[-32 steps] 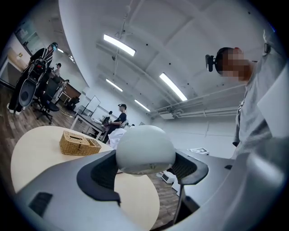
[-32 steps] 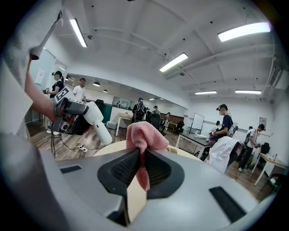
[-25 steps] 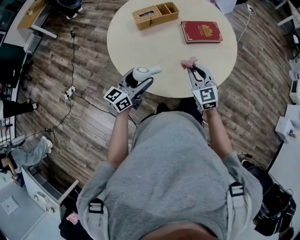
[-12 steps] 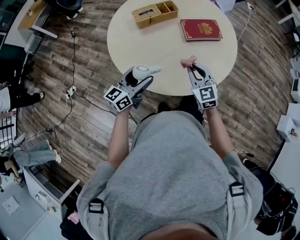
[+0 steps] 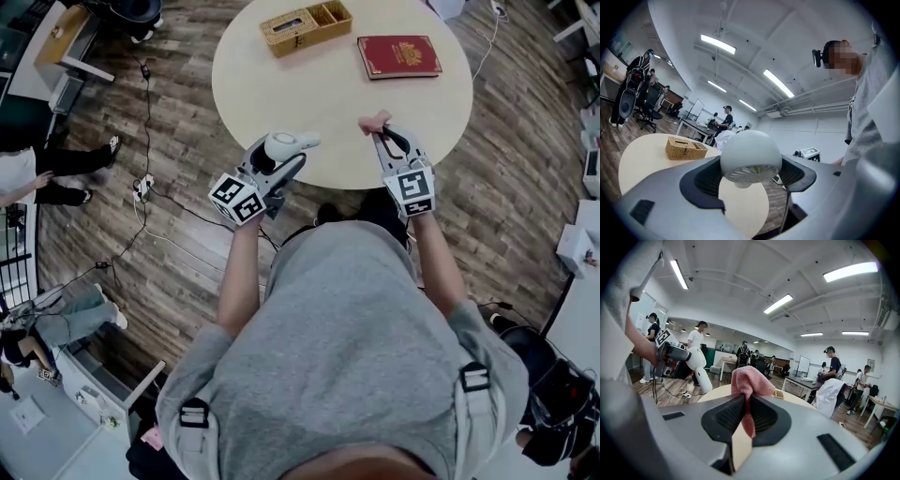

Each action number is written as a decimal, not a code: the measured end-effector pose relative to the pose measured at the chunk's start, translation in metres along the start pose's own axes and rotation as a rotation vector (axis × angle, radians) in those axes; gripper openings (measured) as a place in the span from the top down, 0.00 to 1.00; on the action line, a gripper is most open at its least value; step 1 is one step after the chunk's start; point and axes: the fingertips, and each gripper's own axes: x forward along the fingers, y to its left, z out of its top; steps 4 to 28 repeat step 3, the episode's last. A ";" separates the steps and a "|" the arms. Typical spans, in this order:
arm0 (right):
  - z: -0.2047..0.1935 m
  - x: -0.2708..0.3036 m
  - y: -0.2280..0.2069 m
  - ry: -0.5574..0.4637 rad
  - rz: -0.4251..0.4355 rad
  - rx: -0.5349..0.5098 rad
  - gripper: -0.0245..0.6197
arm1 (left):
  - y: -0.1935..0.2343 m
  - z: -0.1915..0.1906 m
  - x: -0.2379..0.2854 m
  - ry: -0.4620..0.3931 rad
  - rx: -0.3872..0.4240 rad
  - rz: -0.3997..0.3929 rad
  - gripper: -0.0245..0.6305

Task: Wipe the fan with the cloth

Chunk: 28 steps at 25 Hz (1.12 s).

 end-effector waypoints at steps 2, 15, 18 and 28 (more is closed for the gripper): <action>0.001 -0.001 0.001 -0.001 0.002 0.000 0.90 | -0.001 -0.001 -0.001 -0.004 0.000 0.001 0.38; 0.001 -0.001 0.002 -0.001 0.003 -0.001 0.90 | -0.001 -0.001 -0.002 -0.007 0.000 0.000 0.38; 0.001 -0.001 0.002 -0.001 0.003 -0.001 0.90 | -0.001 -0.001 -0.002 -0.007 0.000 0.000 0.38; 0.001 -0.001 0.002 -0.001 0.003 -0.001 0.90 | -0.001 -0.001 -0.002 -0.007 0.000 0.000 0.38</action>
